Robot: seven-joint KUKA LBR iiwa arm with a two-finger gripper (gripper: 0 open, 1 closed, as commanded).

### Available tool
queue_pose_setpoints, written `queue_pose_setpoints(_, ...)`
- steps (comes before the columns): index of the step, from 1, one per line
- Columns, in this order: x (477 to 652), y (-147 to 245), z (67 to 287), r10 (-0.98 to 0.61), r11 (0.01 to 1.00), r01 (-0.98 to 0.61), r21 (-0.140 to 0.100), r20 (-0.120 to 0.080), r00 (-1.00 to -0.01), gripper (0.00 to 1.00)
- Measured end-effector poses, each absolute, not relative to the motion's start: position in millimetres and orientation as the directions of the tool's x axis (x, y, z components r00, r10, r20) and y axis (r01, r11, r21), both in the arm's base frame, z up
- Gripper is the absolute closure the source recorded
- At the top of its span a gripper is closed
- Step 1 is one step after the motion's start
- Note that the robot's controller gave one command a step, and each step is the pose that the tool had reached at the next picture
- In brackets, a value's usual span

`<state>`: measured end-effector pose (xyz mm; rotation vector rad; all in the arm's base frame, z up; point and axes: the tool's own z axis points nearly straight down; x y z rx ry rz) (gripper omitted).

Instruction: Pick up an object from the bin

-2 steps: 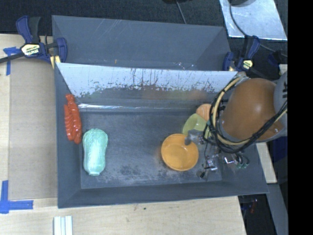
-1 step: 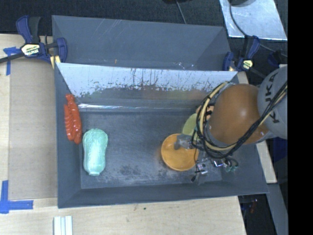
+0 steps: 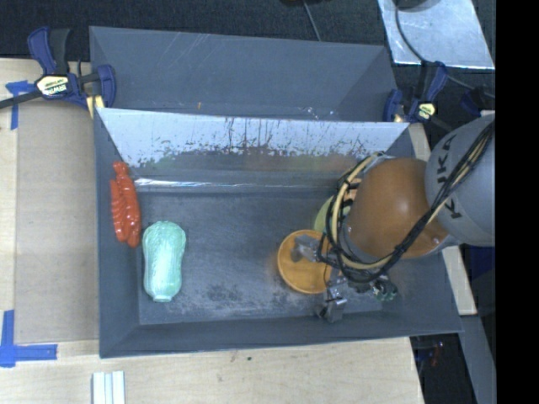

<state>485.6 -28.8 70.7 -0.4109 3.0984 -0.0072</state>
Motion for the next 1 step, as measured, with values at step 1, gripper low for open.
queue_pose_setpoints(1, 485.8, -25.3, 70.5, -0.251, 0.968, -0.251, -0.005, -0.011, -0.968, 1.0)
